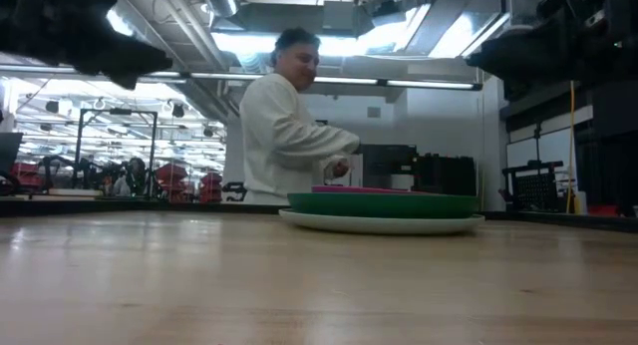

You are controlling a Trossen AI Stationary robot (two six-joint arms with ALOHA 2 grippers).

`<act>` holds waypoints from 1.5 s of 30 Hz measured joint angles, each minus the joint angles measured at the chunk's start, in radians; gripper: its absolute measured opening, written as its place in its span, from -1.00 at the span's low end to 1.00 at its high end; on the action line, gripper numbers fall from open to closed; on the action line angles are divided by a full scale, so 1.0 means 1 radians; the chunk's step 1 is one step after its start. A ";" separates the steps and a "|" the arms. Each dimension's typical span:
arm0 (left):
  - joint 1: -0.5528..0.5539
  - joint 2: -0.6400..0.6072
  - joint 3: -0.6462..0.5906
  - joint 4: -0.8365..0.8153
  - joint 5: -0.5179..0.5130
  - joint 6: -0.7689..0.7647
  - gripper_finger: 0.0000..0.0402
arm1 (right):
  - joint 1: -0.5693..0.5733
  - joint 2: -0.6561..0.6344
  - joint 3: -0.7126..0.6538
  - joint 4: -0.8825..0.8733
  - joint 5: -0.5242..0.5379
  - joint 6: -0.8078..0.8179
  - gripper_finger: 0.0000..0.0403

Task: Stack plastic plates
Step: Return to Home Position

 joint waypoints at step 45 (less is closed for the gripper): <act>0.001 -0.271 -0.159 0.029 0.099 0.033 -0.97 | 0.000 -0.517 -0.094 -0.405 0.019 0.022 -0.98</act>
